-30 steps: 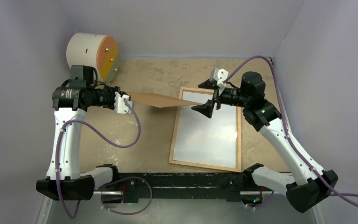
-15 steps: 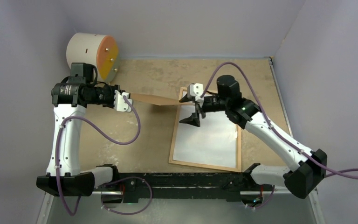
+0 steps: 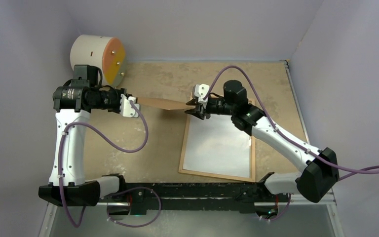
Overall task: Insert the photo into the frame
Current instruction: Turn over the photo frame item on the photo frame.
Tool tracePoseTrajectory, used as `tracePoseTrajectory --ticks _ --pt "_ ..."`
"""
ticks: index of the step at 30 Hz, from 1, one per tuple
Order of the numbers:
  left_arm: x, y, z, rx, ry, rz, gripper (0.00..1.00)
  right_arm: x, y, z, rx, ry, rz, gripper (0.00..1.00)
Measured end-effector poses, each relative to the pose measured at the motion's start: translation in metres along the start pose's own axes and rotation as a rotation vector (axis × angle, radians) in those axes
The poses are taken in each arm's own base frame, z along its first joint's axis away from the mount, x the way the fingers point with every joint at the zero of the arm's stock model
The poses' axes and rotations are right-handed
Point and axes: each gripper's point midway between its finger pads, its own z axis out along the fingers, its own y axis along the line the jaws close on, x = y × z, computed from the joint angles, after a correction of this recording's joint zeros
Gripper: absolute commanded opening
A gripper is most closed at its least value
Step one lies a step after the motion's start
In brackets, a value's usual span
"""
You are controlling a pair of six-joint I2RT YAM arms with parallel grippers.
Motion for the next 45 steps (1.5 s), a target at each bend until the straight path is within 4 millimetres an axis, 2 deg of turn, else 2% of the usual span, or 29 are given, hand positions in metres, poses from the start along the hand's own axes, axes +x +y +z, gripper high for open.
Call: tracePoseTrajectory --ticks 3,6,8,9,11,14,15,16,17,18,19,20,24,28,33,36,41,45 --pt "0.0 0.003 0.0 -0.005 -0.001 0.004 0.0 -0.001 0.0 0.004 -0.002 -0.01 -0.007 0.28" --pt "0.001 0.002 0.0 0.0 0.0 -0.004 0.0 0.0 -0.002 0.006 0.001 -0.014 -0.007 0.32" --pt "0.001 0.003 0.001 -0.001 0.0 -0.003 0.0 0.0 -0.001 0.006 0.0 -0.015 -0.004 0.31" --pt "0.002 0.004 0.001 -0.006 0.0 -0.001 0.0 -0.001 -0.001 0.007 0.0 -0.02 -0.001 0.26" --pt "0.002 0.009 0.0 -0.022 0.001 -0.004 0.0 -0.002 -0.001 0.008 0.003 -0.03 -0.003 0.0" --pt "0.003 0.012 0.0 -0.049 0.002 -0.066 0.01 -0.006 -0.007 0.008 0.028 -0.05 -0.043 0.0" --pt "0.004 0.013 0.0 -0.058 0.004 -0.088 0.07 -0.006 -0.007 0.008 0.027 -0.05 -0.048 0.0" --pt "0.004 0.014 0.001 -0.068 0.004 -0.104 0.23 -0.007 -0.007 0.008 0.03 -0.053 -0.051 0.0" --pt "0.005 0.015 0.001 -0.079 0.004 -0.12 0.54 -0.007 -0.008 0.008 0.034 -0.055 -0.045 0.0" --pt "0.005 0.02 0.002 -0.1 -0.001 -0.127 0.73 -0.008 -0.01 0.007 0.039 -0.059 -0.037 0.0" --pt "0.004 0.029 0.001 -0.133 -0.009 -0.113 0.79 -0.008 -0.008 0.008 0.033 -0.065 -0.015 0.0" --pt "0.002 0.041 0.0 -0.177 -0.021 -0.102 0.82 -0.008 -0.006 0.009 0.032 -0.076 0.017 0.0" --pt "-0.008 0.085 -0.015 -0.358 -0.051 -0.087 0.86 -0.011 0.001 0.012 0.036 -0.112 0.18 0.0" --pt "-0.012 0.126 -0.037 -0.543 -0.055 -0.113 0.89 -0.015 -0.002 0.012 0.071 -0.12 0.353 0.0" --pt "-0.012 0.164 -0.058 -0.674 -0.057 -0.207 0.91 -0.024 -0.026 0.013 0.11 -0.144 0.588 0.0" --pt "-0.008 0.174 -0.064 -0.713 -0.047 -0.258 0.92 -0.015 -0.048 0.003 0.132 -0.163 0.766 0.0" --pt "0.003 0.172 -0.066 -0.737 -0.008 -0.326 0.92 0.01 -0.079 -0.02 0.167 -0.176 1.058 0.0" --pt "0.013 0.166 -0.061 -0.725 0.023 -0.369 0.89 0.019 -0.091 -0.043 0.167 -0.219 1.249 0.0"
